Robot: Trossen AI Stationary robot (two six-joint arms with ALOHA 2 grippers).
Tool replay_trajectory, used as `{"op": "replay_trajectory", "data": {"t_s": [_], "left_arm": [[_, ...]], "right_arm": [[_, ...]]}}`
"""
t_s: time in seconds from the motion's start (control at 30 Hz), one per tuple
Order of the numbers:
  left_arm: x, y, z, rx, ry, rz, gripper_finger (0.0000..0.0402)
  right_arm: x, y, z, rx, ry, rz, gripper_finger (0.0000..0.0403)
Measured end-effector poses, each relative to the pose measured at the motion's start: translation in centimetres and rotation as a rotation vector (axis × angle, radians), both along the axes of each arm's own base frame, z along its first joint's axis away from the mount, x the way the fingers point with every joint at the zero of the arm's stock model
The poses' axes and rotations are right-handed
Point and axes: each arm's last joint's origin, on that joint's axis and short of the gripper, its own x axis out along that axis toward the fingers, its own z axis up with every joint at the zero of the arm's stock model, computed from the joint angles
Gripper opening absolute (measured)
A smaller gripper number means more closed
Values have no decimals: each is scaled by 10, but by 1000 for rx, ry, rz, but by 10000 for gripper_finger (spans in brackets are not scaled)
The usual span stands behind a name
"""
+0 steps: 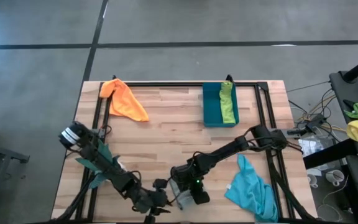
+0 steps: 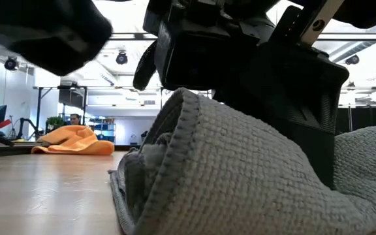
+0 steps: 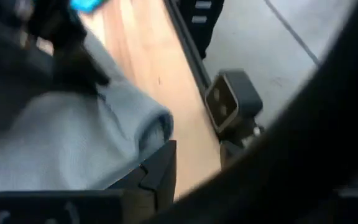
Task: Roll microfiber towels into tight, uniform cylinder then place into a basket
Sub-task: Roll the gray towel
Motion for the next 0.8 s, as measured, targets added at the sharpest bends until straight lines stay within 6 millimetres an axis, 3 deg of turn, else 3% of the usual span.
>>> {"op": "replay_trajectory", "data": {"t_s": [0.23, 0.33, 0.57, 0.8], "left_arm": [[12, 3, -8, 70, -91, -9, 109], [13, -7, -10, 115, -163, -64, 109], [8, -35, -35, 465, -315, 54, 109], [20, -47, -54, 307, -449, 193, 109]], "right_arm": [[-4, -4, -4, -20, 49, -6, 13], [-4, -5, -3, -21, 44, -3, 13], [1, -5, 2, -17, 28, -9, 13], [4, -4, 4, -16, 39, -43, 13]]}}
